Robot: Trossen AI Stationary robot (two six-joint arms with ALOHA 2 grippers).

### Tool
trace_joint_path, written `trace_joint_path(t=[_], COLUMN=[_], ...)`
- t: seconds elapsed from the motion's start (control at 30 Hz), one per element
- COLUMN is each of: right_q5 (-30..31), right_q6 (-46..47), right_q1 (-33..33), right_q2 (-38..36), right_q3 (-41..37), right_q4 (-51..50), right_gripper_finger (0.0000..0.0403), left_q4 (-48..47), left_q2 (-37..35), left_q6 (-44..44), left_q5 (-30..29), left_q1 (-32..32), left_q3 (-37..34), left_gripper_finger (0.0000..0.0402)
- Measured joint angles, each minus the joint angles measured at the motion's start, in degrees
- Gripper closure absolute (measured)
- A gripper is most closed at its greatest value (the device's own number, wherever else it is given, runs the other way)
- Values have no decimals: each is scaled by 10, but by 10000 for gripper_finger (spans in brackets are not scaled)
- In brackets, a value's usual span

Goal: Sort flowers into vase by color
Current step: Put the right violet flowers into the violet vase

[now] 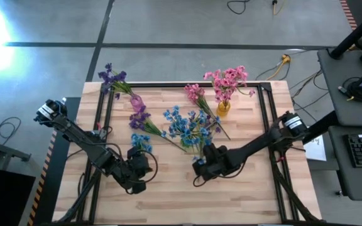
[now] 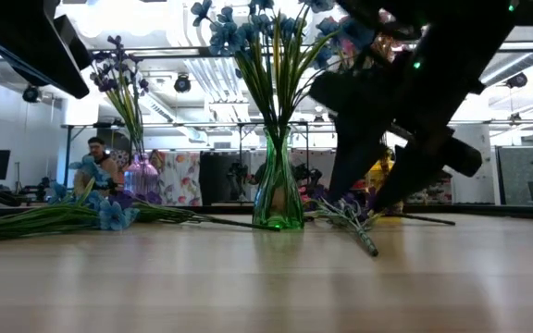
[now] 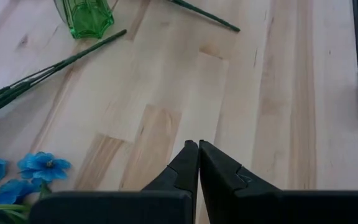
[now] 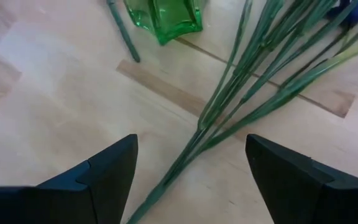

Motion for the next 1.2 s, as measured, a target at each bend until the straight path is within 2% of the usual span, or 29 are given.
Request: trace_joint_path(t=[0.17,0.43,0.7,0.9,1.2], right_q5=[6,-5,-69,-132,-183], right_q6=[14,21,5,-32,-57], right_q1=[-2,-13,-13,7,51], right_q2=[27,50,33,12,2], right_q3=[14,24,28,24,14], right_q4=[-2,-58,-177,-233,-303], right_gripper_finger=[122,149,206,244,299], left_q4=[-2,-3,-4,-5,-8], left_q2=[0,0,0,0,0], left_q6=[-3,-3,-3,-3,-3], left_q5=[0,0,0,0,0], left_q1=[0,0,0,0,0], left_q3=[-2,-3,-4,-4,-4], left_gripper_finger=[402,402,402,402,402])
